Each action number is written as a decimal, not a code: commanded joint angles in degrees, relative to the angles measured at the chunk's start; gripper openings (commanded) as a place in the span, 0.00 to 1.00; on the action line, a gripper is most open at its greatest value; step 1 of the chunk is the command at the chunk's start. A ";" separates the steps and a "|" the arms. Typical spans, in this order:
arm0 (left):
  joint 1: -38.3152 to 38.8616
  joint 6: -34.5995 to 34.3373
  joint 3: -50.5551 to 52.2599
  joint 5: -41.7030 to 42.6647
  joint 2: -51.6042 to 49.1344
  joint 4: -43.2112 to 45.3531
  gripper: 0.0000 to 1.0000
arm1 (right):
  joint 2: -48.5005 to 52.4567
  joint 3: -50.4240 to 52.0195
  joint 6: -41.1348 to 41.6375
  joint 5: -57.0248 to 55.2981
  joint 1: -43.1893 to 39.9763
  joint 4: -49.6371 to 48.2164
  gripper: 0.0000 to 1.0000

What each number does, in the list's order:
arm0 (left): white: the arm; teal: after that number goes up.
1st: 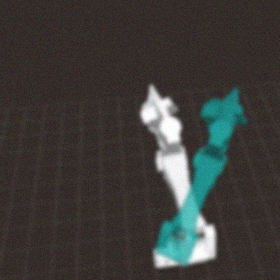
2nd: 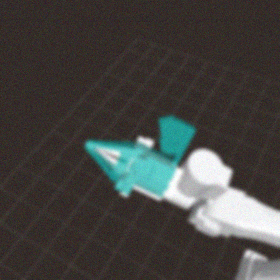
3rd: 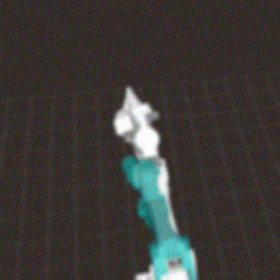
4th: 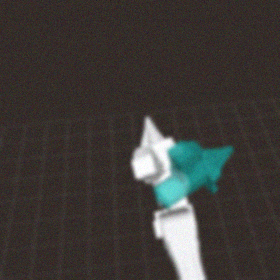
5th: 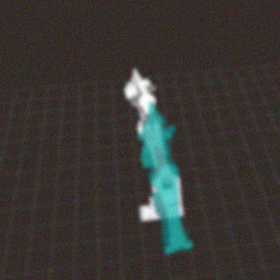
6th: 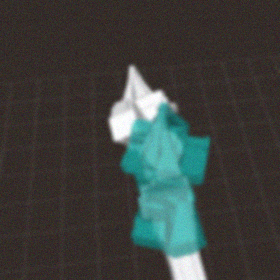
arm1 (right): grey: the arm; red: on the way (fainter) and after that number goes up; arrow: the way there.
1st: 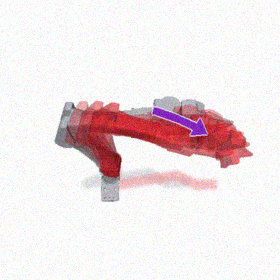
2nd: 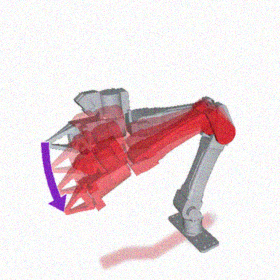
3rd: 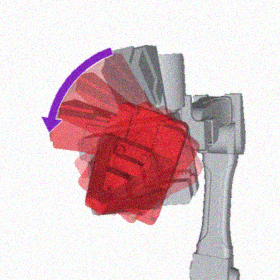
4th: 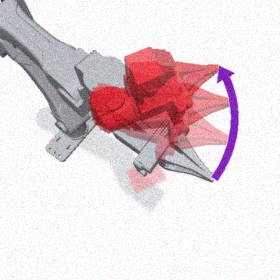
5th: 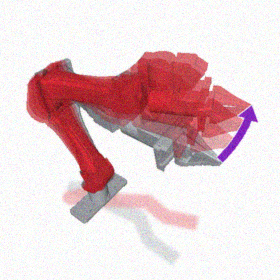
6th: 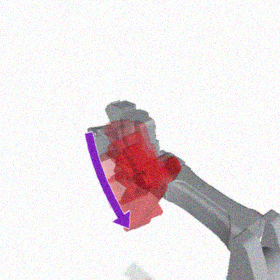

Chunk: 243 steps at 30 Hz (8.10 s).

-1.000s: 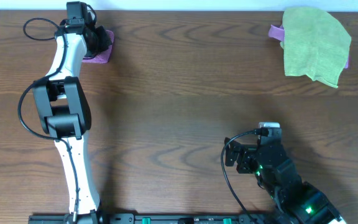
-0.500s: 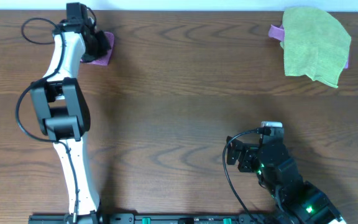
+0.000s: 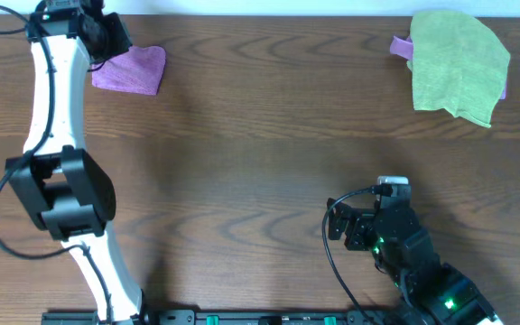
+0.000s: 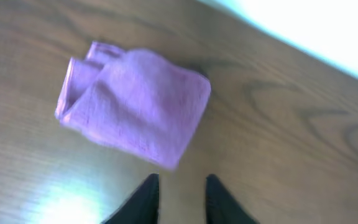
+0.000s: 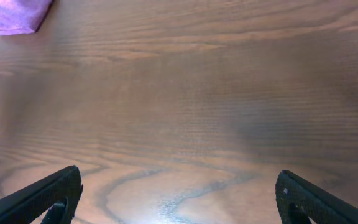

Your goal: Fold the cloth

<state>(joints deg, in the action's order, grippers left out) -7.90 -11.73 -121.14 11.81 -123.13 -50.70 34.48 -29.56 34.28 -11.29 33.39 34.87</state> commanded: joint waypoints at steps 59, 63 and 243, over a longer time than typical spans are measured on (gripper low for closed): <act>1.57 -0.28 43.32 7.34 107.32 -44.78 0.84 | -27.65 -56.26 -24.09 22.62 -35.78 62.40 0.99; 2.29 -0.28 43.85 7.54 110.12 -46.07 0.87 | -31.08 -55.30 -24.72 28.35 -40.33 62.42 0.99; 3.10 -2.01 79.71 -22.47 115.97 -8.85 0.95 | -33.99 18.53 -24.09 2.27 -42.84 13.94 0.99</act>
<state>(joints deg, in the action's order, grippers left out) -5.02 -13.54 -45.32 -9.89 -7.31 -62.06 0.67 -11.77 11.03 -8.01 -9.30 48.71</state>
